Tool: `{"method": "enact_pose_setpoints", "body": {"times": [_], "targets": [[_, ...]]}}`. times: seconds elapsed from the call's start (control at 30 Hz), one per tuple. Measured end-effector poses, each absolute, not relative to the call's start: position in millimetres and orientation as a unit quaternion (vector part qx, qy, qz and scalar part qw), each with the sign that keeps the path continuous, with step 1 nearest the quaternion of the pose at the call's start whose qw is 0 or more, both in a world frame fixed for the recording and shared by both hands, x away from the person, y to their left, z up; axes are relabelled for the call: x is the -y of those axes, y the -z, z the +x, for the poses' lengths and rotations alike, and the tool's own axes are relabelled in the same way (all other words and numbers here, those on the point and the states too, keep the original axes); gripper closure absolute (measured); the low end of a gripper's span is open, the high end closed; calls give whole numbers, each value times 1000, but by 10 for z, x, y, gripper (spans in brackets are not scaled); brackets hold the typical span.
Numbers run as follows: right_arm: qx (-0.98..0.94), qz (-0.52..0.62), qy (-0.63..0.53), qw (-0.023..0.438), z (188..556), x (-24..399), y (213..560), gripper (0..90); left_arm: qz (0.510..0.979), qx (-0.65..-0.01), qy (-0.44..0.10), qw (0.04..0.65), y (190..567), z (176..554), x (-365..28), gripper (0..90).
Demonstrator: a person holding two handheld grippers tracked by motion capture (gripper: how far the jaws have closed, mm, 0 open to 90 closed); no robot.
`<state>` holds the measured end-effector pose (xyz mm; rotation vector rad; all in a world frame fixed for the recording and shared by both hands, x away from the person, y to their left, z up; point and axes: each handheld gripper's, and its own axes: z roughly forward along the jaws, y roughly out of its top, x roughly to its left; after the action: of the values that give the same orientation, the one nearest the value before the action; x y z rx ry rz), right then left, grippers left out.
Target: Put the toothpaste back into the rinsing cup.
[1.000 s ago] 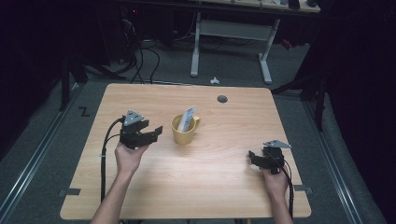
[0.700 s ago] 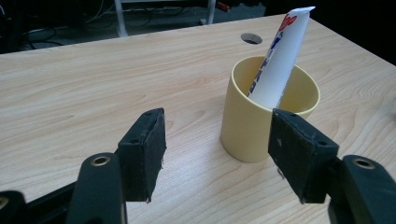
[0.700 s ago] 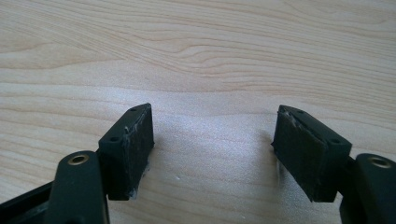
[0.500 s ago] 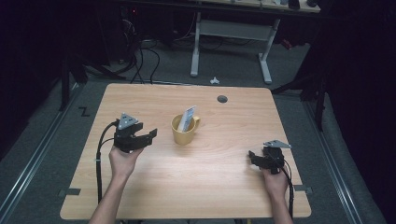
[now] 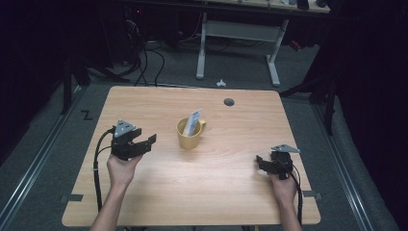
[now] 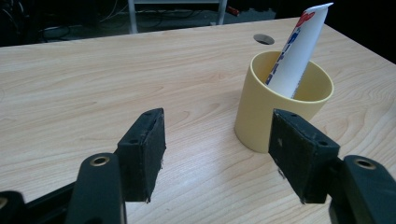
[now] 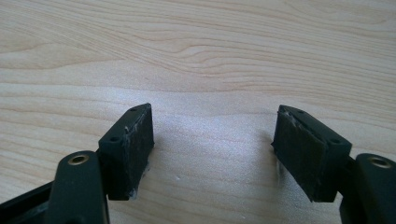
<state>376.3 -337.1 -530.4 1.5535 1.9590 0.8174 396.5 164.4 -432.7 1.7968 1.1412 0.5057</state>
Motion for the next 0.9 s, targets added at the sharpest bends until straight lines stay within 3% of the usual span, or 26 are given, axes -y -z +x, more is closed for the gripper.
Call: {"method": "enact_pose_setpoints", "body": {"times": [0.9], "targets": [[-721,571,-301,253,3764,3372,5304,290,721,-477,-209,457,4411,3859,-1777,363]]}}
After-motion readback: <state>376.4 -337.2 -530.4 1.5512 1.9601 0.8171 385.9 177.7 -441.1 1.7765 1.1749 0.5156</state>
